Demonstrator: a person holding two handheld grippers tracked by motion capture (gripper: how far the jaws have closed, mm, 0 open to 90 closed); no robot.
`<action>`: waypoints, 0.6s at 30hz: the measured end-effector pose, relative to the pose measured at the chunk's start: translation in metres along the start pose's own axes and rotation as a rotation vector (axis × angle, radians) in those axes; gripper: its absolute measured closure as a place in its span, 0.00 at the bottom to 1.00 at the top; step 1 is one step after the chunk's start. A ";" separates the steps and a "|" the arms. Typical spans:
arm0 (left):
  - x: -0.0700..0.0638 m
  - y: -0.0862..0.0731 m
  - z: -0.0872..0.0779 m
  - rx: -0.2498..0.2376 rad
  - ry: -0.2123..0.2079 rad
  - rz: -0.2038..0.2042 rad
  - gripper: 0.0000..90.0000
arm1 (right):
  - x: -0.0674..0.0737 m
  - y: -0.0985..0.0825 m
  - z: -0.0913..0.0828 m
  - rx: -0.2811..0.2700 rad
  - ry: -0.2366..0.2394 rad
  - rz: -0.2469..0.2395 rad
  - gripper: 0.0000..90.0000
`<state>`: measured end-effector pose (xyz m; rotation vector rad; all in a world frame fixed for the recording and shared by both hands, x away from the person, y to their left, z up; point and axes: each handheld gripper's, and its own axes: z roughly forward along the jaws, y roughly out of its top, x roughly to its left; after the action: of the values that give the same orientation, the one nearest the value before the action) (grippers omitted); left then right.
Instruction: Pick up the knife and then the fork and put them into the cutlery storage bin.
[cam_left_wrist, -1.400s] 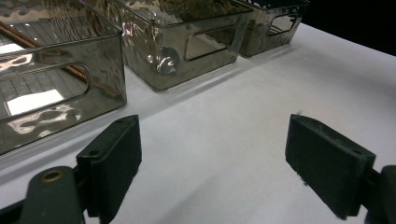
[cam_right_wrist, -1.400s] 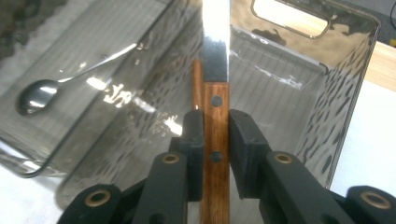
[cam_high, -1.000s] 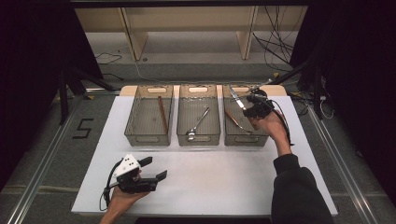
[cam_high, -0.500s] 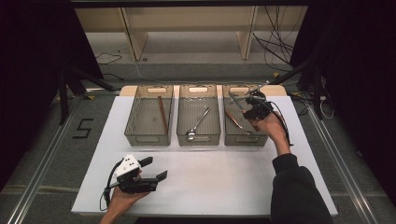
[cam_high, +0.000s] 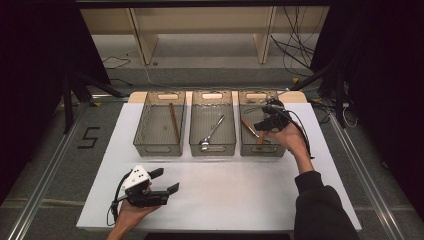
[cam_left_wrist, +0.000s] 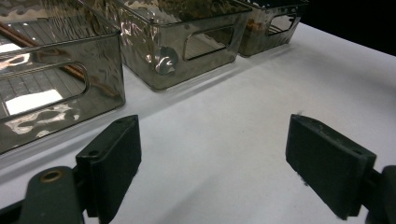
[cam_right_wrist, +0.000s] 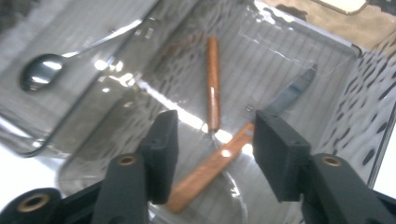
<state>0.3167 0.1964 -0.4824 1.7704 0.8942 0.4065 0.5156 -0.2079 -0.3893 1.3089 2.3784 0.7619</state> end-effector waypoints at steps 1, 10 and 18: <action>0.000 0.000 0.000 0.000 0.000 0.000 0.20 | 0.002 -0.002 -0.002 -0.010 0.008 0.001 0.53; 0.000 0.000 0.000 0.001 0.001 0.001 0.20 | 0.022 -0.020 -0.025 -0.118 0.062 -0.004 0.46; 0.000 0.000 0.000 0.001 0.001 0.001 0.20 | 0.040 -0.036 -0.035 -0.182 0.119 -0.010 0.40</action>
<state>0.3164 0.1961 -0.4824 1.7718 0.8939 0.4073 0.4521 -0.2003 -0.3835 1.2076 2.3384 1.0532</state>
